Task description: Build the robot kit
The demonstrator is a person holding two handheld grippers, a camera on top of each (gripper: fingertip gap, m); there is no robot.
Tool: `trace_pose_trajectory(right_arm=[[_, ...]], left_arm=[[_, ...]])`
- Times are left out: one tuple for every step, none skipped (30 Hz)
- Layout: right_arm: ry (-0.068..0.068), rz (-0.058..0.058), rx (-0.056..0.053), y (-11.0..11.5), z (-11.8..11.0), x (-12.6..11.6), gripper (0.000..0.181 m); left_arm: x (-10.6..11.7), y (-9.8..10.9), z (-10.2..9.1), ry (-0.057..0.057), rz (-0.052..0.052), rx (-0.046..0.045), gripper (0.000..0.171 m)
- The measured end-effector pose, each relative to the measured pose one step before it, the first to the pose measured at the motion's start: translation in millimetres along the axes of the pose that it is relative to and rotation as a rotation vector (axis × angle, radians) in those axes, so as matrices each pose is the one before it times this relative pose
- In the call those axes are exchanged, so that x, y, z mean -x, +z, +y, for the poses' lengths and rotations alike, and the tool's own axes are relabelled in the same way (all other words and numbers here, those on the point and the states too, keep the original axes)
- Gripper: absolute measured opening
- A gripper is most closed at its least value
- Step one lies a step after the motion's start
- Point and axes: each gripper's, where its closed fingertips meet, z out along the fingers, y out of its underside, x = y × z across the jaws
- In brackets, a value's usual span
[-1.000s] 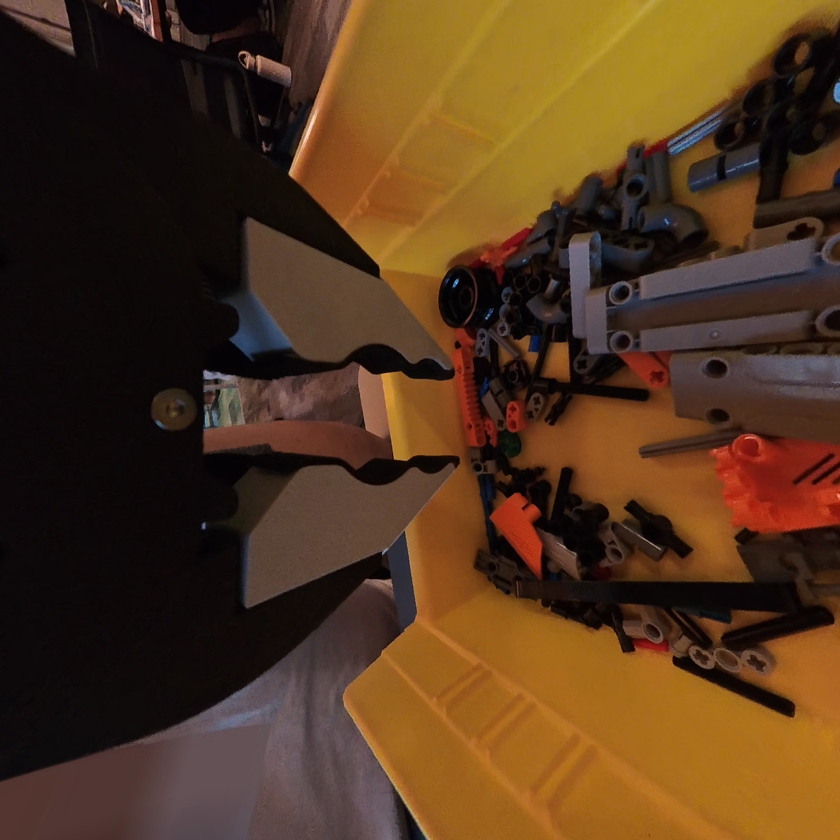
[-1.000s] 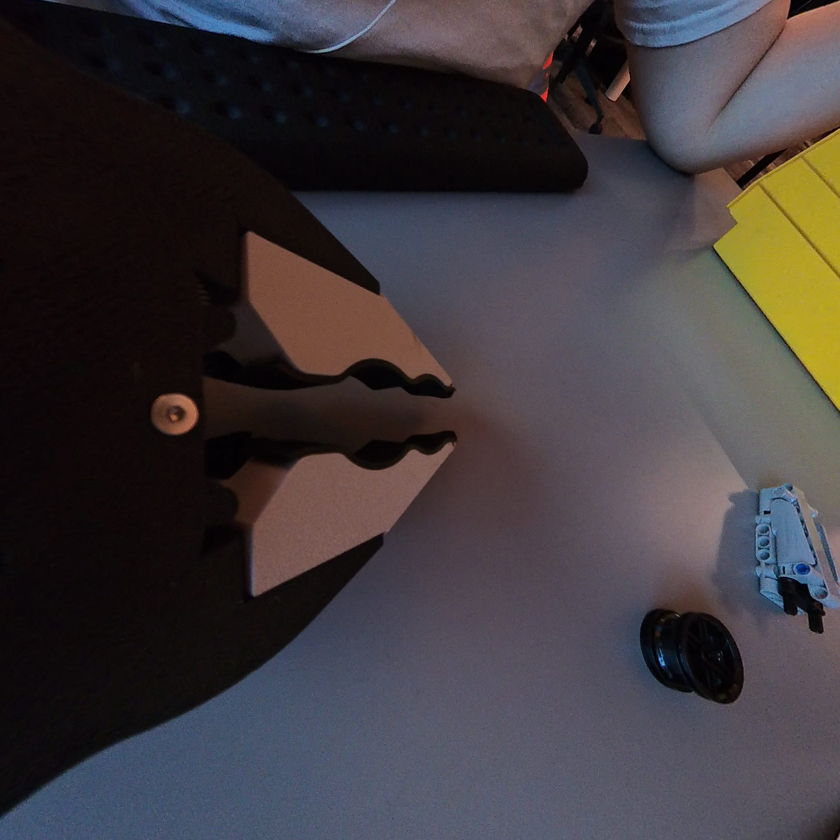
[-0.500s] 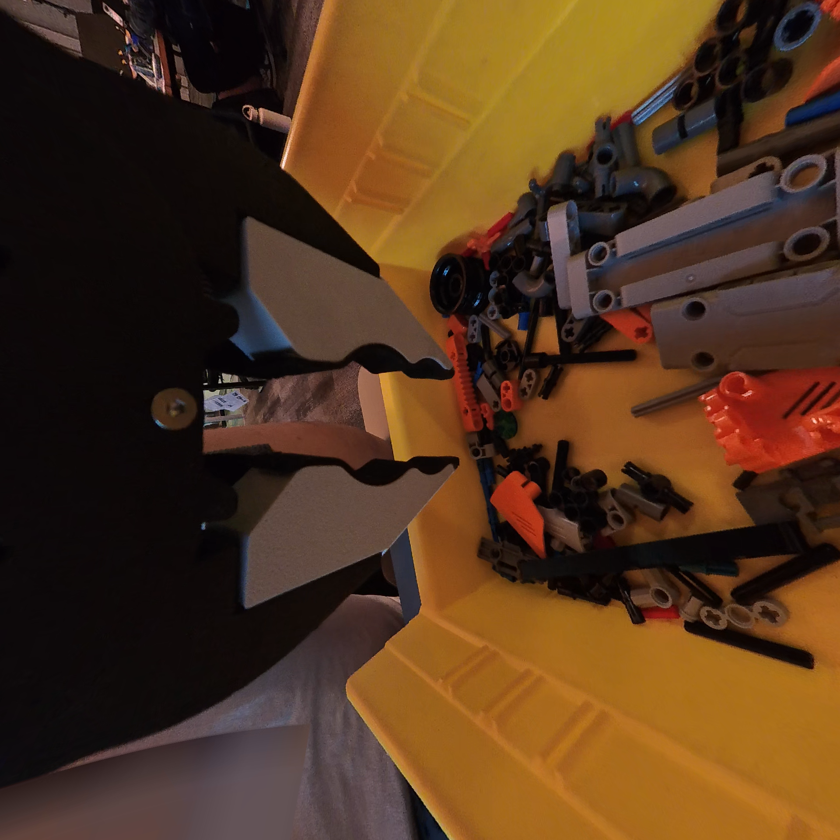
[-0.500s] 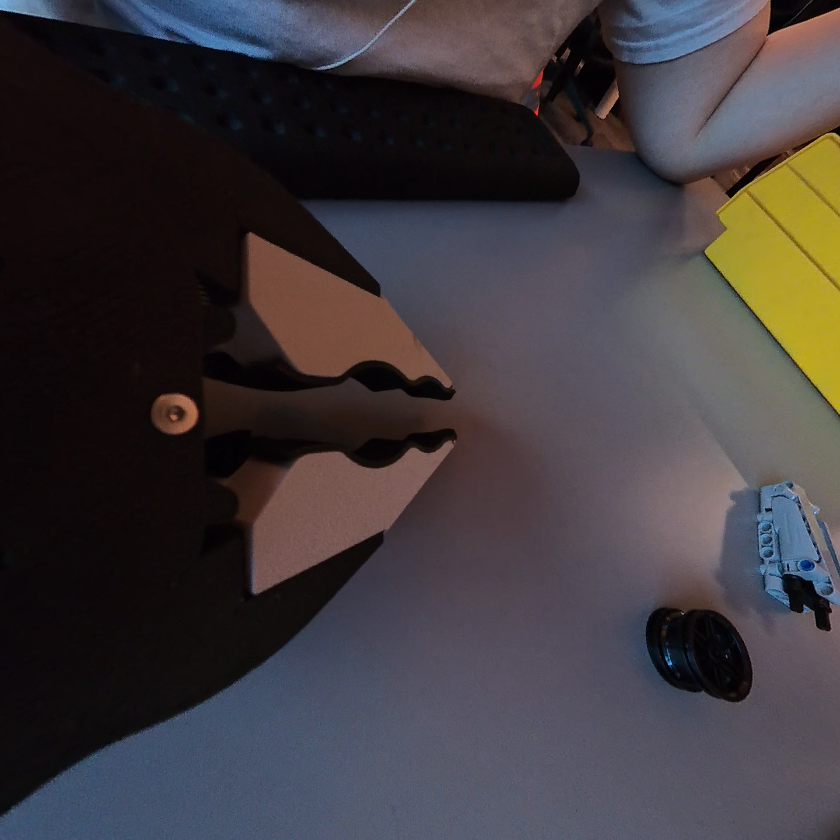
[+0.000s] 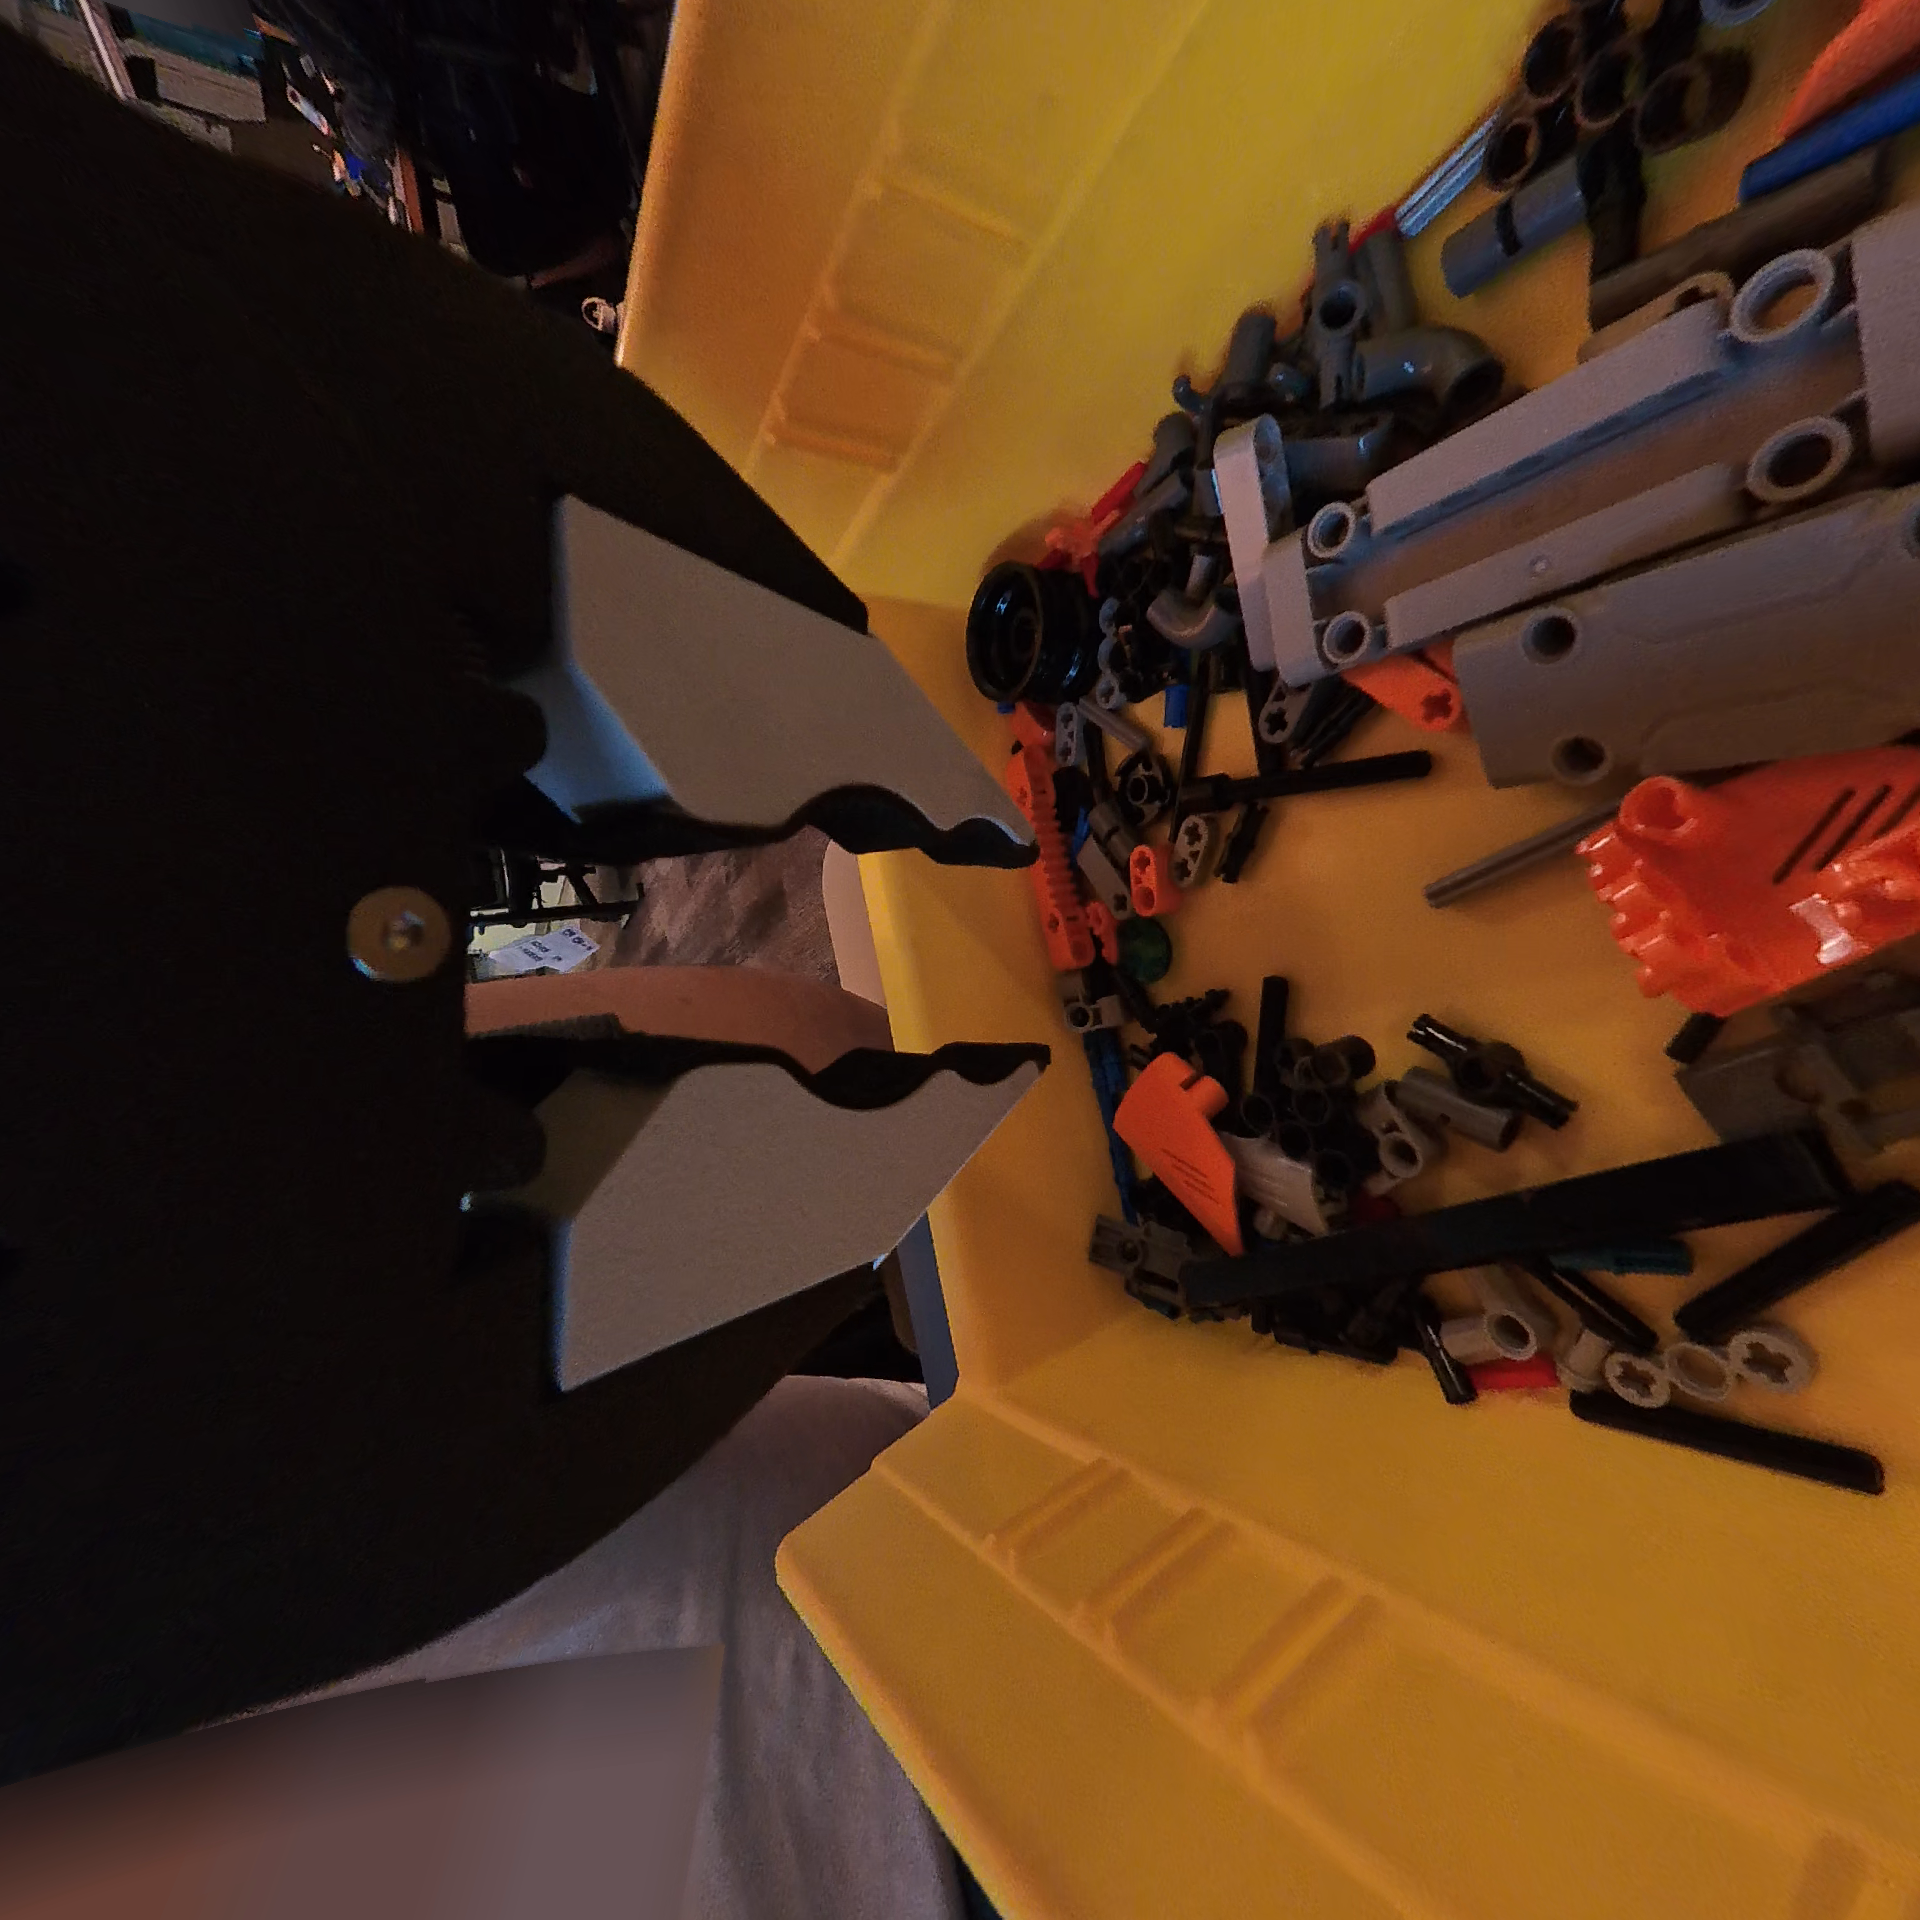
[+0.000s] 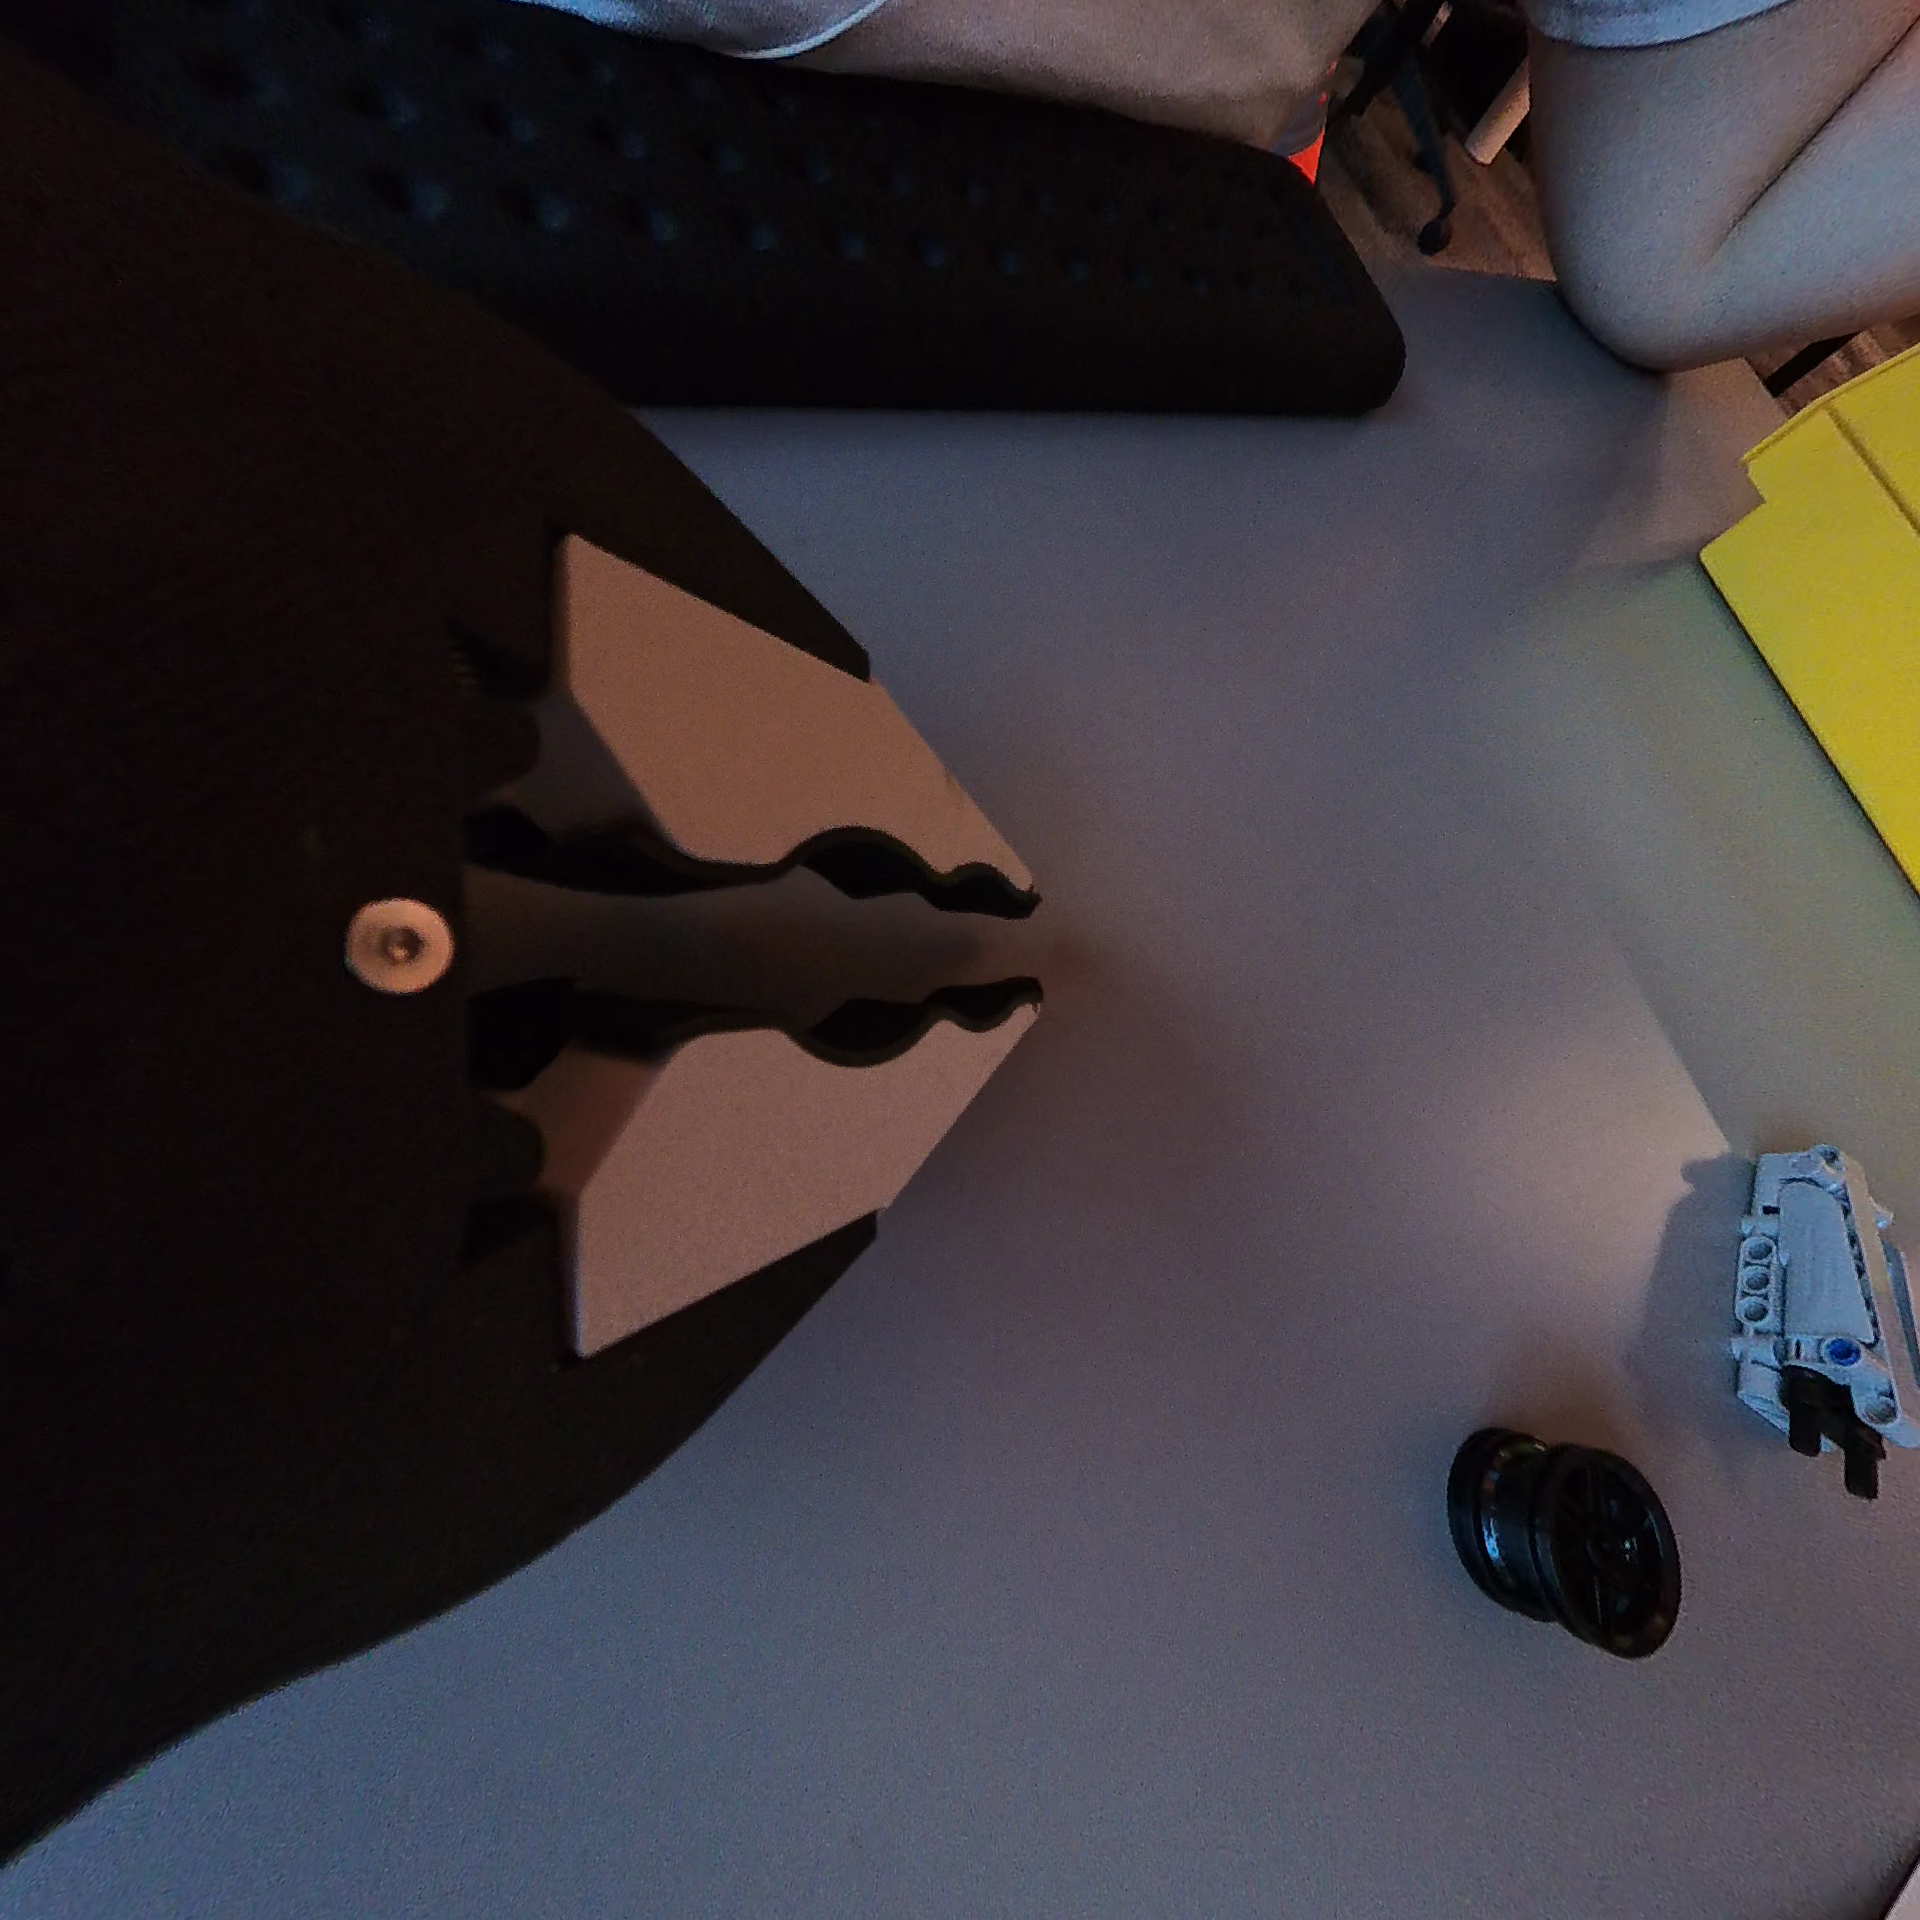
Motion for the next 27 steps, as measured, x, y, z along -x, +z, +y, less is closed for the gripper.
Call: trace_pose_trajectory(right_arm=[[-0.0066,0.0046,0.0023,0.22,0.26,-0.24,0.012],[-0.0143,0.0084,0.0047,0.31,0.45,-0.2,0.011],[-0.0224,0.0117,0.0073,0.57,0.68,-0.15,0.009],[-0.0268,0.0132,0.0081,0.58,0.75,0.06,0.008],[-0.0265,0.0128,0.0073,0.78,0.66,0.2,0.007],[-0.0221,0.0116,0.0058,0.59,0.52,0.11,0.007],[-0.0161,0.0086,0.0037,0.4,0.2,0.12,0.007],[-0.0086,0.0046,0.0017,0.19,0.19,0.2,0.007],[-0.0014,0.0004,-0.0001,0.0,0.05,0.13,0.007],[0.0032,-0.0021,-0.0008,-0.03,-0.05,-0.11,0.007],[0.0047,-0.0032,-0.001,-0.15,-0.15,-0.05,0.007],[0.0043,-0.0033,-0.0009,-0.03,-0.09,0.03,0.007],[0.003,-0.0023,-0.0007,-0.04,-0.02,0.0,0.007],[0.0012,-0.001,-0.0003,-0.06,-0.03,0.01,0.007],[-0.0003,0.0,0.0001,0.0,0.01,-0.02,0.007],[-0.0012,0.0008,0.0002,0.06,0.04,0.11,0.007],[-0.0011,0.0007,0.0002,0.07,-0.01,-0.06,0.007],[-0.0002,-0.0001,0.0,0.0,0.03,0.09,0.007],[0.0008,-0.0007,-0.0001,-0.07,-0.01,-0.06,0.007],[0.0011,-0.0011,-0.0003,0.02,-0.09,0.03,0.007],[0.0006,-0.0009,-0.0003,-0.06,0.0,0.06,0.007],[-0.0001,-0.0006,-0.0002,0.01,-0.02,0.08,0.007],[-0.0004,-0.0001,0.0,0.0,0.03,0.08,0.007],[-0.0002,0.0,0.0001,0.06,0.09,-0.03,0.007],[0.0005,-0.0004,-0.0001,0.01,-0.01,0.09,0.008],[0.0005,-0.001,0.0,0.0,-0.03,0.07,0.007],[-0.0009,-0.0006,0.0002,-0.02,0.08,0.22,0.008]], left_arm=[[0.29,0.09,0.13,-0.002,0.0006,0.00088,0.032],[0.12,0.19,0.28,-0.0019,0.001,0.00079,0.032],[0.07,0.01,0.33,-0.0008,0.001,0.00075,0.032],[0.15,0.03,0.29,0.0,0.0001,0.00056,0.033],[0.19,-0.09,0.08,0.0,-0.001,-0.00075,0.033],[0.19,-0.39,-0.27,-0.0001,-0.0017,-0.00212,0.032],[0.3,-0.56,-0.75,0.0007,-0.0034,-0.00398,0.032],[0.1,-0.91,-0.99,0.0025,-0.004,-0.00506,0.032],[-0.15,-0.77,-1.19,0.0057,-0.0047,-0.00533,0.031],[-0.44,-0.79,-1.34,0.0093,-0.0044,-0.00599,0.031],[-1.06,-0.62,-1.12,0.0106,-0.0014,-0.0046,0.031],[-1.05,-0.24,-0.67,0.01,-0.0016,-0.00176,0.031],[-0.77,-0.13,-0.47,0.0091,-0.0038,0.00059,0.031],[-0.75,0.08,-0.65,0.008,-0.0033,0.00076,0.03],[-0.51,-0.42,-1.12,0.0064,-0.0043,0.00126,0.029],[0.36,-1.24,-3.09,0.0069,-0.0121,-0.00706,0.026],[0.01,-2.38,-5.64,0.0078,-0.0143,-0.01847,0.026],[-1.3,-2.99,-7.03,0.0111,-0.0097,-0.02532,0.025],[-2.27,-2.85,-6.91,0.0153,-0.0068,-0.02625,0.025],[-1.75,-2.25,-5.33,0.0169,-0.0108,-0.02021,0.025],[-1.14,-1.71,-3.36,0.0168,-0.0146,-0.01278,0.025],[-1.77,-0.81,-1.53,0.0162,-0.0077,-0.00606,0.026],[-3.26,0.24,0.21,0.0146,0.0037,0.00196,0.026],[-2.97,1.51,2.39,0.0123,0.006,0.01446,0.026],[-1.06,2.32,4.06,0.0092,-0.0027,0.02414,0.025],[0.49,2.66,4.64,0.0038,-0.0064,0.02645,0.025],[0.42,2.52,4.47,-0.0037,0.0013,0.02301,0.025]])
